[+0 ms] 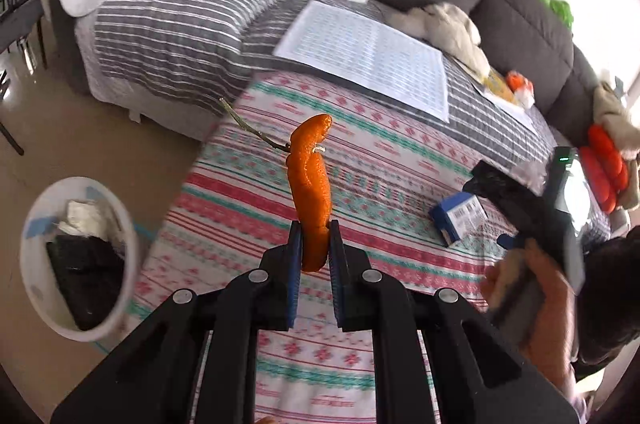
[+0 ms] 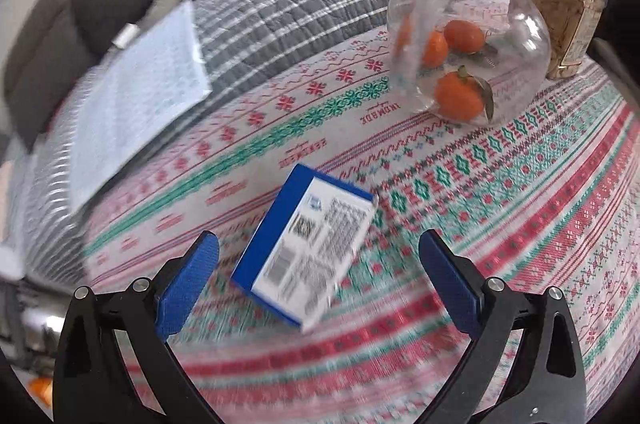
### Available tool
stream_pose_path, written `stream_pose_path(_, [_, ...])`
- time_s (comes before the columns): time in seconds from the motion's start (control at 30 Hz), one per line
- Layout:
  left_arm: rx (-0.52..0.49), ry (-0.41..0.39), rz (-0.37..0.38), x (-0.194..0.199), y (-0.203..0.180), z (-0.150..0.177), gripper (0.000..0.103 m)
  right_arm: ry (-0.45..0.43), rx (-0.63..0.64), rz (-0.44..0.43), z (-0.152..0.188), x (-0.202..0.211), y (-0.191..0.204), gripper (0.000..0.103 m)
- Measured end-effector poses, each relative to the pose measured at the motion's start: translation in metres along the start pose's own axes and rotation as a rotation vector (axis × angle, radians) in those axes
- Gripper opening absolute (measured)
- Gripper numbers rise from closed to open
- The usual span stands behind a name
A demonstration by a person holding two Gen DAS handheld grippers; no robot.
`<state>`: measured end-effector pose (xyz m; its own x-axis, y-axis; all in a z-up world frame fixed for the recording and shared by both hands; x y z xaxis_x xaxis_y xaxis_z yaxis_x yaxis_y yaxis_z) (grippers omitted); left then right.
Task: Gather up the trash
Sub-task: 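Grasp the small blue-white box with the right tool while the left tool holds the orange item, then carry orange item and blue box over the white bucket and open both tools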
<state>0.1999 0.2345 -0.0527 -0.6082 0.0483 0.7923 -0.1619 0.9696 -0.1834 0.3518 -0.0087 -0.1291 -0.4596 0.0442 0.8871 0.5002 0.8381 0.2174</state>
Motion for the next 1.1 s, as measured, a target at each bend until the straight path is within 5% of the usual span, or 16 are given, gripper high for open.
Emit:
stream_pose_path(0.2, [-0.017,0.002,-0.049,0.007,0.026,0.003,0.013,-0.009,0.033,0.064,0.012,-0.028,0.008,0.095])
stream_pose_path(0.37, [0.005,-0.003,-0.048,0.015,0.045,0.004,0.013,-0.038,0.12,0.018,0.021,-0.02,0.013,0.064])
stream_pose_path(0.83, [0.08,0.045,0.021,0.018,0.074,0.01,0.013,-0.034,0.295,-0.123,0.081,0.038,-0.039,0.059])
stream_pose_path(0.9, [0.064,0.11,0.003,0.004,0.078,0.014,0.022,-0.031,0.326,-0.148,0.089,0.051,-0.047,0.059])
stream_pose_path(0.93, [0.062,0.162,-0.003,-0.008,0.079,0.019,0.043,-0.035,0.341,-0.158,0.092,0.056,-0.047,0.059])
stream_pose_path(0.97, [0.082,0.204,-0.02,-0.022,0.082,0.026,0.05,-0.041,0.365,-0.173,0.096,0.065,-0.049,0.059])
stream_pose_path(1.1, [0.057,0.265,-0.089,-0.053,0.078,0.035,0.05,-0.075,0.435,-0.224,0.109,0.092,-0.054,0.059])
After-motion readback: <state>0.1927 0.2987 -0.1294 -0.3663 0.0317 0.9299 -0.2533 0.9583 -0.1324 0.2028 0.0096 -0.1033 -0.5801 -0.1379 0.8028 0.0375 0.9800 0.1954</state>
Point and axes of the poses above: each gripper's, at about its wrist camera, not at the fingertips, and x roughly against the way its jaws point, y to its left, z to its underside, the point moved 3 cm from there along -x, roughly the way its jaws point, and after that the axes turned 8 degrees about -x, right-handed, at the moved point
